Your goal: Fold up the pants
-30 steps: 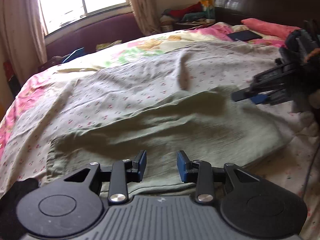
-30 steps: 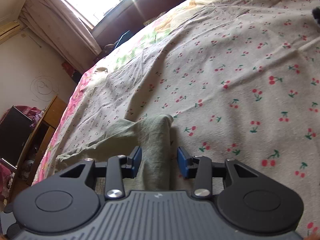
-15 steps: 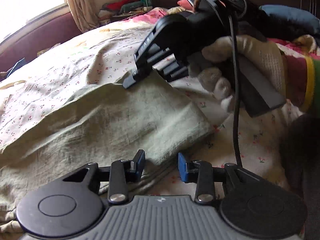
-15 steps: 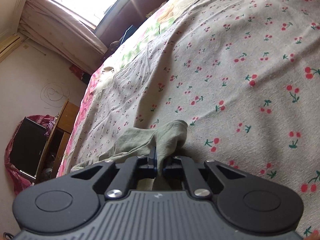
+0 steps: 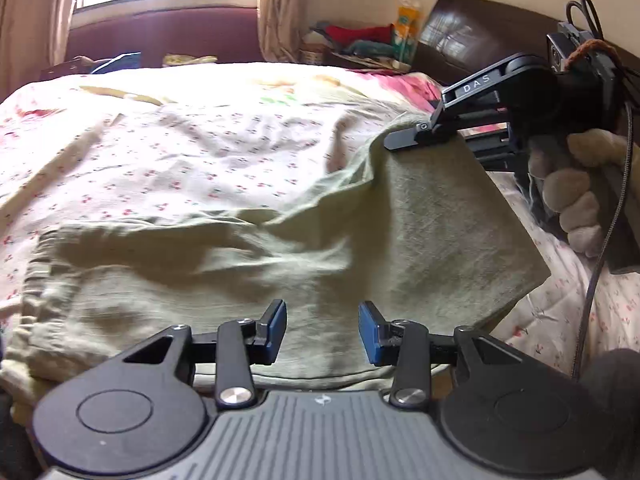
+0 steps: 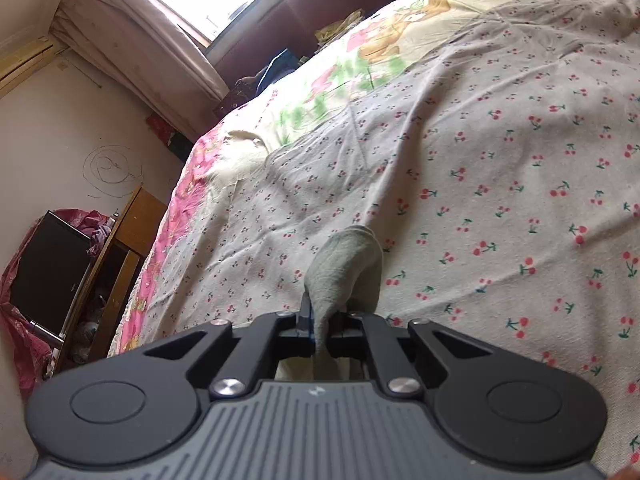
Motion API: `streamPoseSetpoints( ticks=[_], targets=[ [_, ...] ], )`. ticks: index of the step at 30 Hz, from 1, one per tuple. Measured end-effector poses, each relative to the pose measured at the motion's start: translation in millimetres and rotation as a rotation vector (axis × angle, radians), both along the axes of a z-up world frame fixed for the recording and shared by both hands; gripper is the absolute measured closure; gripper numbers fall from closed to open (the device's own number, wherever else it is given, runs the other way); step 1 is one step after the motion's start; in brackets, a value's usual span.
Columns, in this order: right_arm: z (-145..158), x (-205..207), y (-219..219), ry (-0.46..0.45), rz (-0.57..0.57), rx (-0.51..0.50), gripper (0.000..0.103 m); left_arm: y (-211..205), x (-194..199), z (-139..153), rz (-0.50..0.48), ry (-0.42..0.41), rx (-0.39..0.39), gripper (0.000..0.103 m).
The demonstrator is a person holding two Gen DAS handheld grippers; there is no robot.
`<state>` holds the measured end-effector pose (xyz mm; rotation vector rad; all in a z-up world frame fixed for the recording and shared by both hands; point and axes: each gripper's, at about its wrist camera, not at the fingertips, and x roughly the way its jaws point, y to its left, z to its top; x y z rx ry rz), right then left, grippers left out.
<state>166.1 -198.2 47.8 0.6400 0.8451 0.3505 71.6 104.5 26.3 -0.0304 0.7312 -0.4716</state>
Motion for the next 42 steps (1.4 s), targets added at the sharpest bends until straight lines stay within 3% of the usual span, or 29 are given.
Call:
streamPoseSetpoints(
  ticks=[7,10,12,15,17,20,25,30,32,33,36,42],
  targets=[
    [34,31,107,0.004,0.115,-0.010,0.098,57,-28,17,0.045,-0.057,-0.180,0.050],
    [33,44,153,0.036,0.166,-0.038,0.098,54,-36,27,0.071,-0.085,-0.250,0.045],
    [33,46,175,0.057,0.209,-0.097,0.098,45,-39,29,0.091,-0.120,-0.254,0.044],
    [40,42,196,0.073,0.268,-0.207,0.098,23,-43,30,0.144,-0.186,-0.159,0.043],
    [49,38,202,0.079,0.292,-0.255,0.098,8,-45,27,0.197,-0.224,-0.055,0.043],
    [61,36,204,0.093,0.307,-0.269,0.098,-14,-43,22,0.232,-0.279,0.068,0.043],
    [70,36,199,0.122,0.319,-0.254,0.098,-50,-43,10,0.126,-0.295,0.186,0.041],
    [73,32,188,0.145,0.292,-0.204,0.098,-55,-42,9,0.150,-0.340,0.271,0.044],
    [73,32,189,0.156,0.291,-0.191,0.098,-37,-39,11,0.170,-0.306,0.207,0.065],
    [73,33,192,0.159,0.295,-0.194,0.098,-25,-36,13,0.190,-0.275,0.155,0.067],
    [70,36,207,0.167,0.301,-0.201,0.097,25,-31,15,0.286,-0.187,-0.011,0.068],
    [48,50,261,0.219,0.345,-0.209,0.090,100,-33,-1,0.420,-0.059,-0.203,0.068]
  ],
)
